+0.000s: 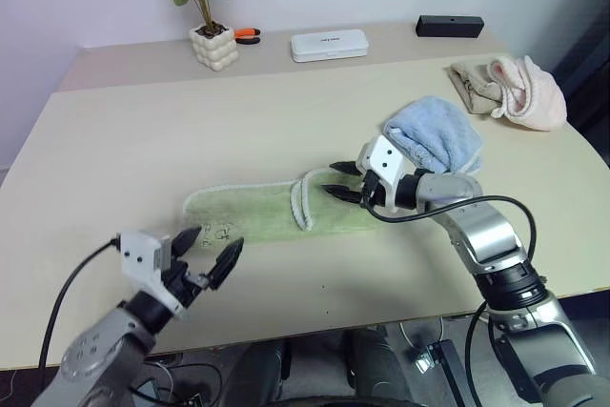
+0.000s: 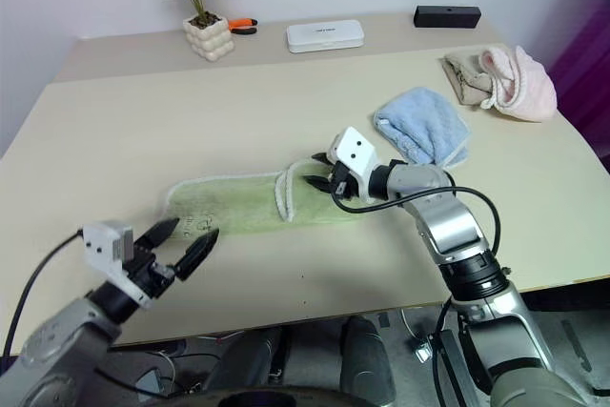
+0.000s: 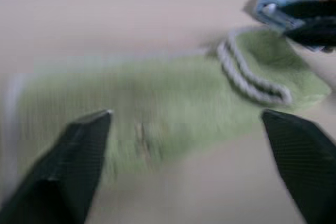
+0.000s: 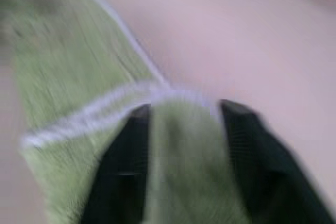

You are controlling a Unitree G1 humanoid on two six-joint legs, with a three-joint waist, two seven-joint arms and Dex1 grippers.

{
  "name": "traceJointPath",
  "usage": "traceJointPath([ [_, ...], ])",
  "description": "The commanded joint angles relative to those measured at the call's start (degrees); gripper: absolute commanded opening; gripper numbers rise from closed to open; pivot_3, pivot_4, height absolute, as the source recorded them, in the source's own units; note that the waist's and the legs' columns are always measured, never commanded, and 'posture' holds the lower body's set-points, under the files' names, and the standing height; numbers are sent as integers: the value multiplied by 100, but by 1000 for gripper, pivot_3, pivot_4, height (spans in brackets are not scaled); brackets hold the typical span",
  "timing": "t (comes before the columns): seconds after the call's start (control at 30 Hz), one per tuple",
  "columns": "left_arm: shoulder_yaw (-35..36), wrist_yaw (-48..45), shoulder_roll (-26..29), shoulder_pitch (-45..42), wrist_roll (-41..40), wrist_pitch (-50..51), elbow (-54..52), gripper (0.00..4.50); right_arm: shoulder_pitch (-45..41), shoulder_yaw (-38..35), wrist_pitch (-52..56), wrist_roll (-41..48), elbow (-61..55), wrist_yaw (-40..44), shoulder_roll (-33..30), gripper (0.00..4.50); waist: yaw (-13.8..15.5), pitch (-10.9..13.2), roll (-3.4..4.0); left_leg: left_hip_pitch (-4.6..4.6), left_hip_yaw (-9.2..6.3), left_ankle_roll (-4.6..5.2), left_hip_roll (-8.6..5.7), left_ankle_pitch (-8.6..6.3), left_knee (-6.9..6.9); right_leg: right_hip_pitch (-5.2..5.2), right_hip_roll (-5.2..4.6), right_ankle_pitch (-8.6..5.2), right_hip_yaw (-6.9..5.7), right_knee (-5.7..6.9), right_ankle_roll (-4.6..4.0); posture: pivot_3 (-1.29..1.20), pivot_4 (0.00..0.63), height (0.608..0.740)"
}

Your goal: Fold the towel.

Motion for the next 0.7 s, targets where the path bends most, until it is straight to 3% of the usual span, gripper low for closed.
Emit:
traceJointPath([
  [0.03,224,785,-384,143,-913,265,-40,4500,-119,53,-206,102,-325,248,55,4265,11,2,-4,0,0,0,0,0,3,1,0,0,0,0,-1,0,150,740],
  [0.2,456,2092,-815,-226,-1839,418,358,4500,-2,196,-408,-37,-298,340,152,4265,17,2,-6,1,-5,-1,0,1,17,12,1,-5,-3,0,-10,0,150,740],
  [0.47,602,3169,-543,-1461,-2764,556,1247,4500,140,349,-392,-60,-523,342,297,4265,12,-1,-4,3,-6,-9,-2,5,15,9,5,1,-3,5,-3,0,150,740],
  [0.57,609,3308,-403,-1775,-2935,585,1472,3701,190,366,-317,-55,-634,312,319,4321,8,-1,-4,4,-4,-10,-2,5,14,8,5,2,-2,5,-4,0,150,740],
  [0.7,580,3328,-264,-1881,-3020,589,1568,1704,282,384,-252,-83,-766,273,308,4321,6,-1,-4,3,-5,-11,-2,6,11,5,5,2,-1,5,-3,0,150,740],
])
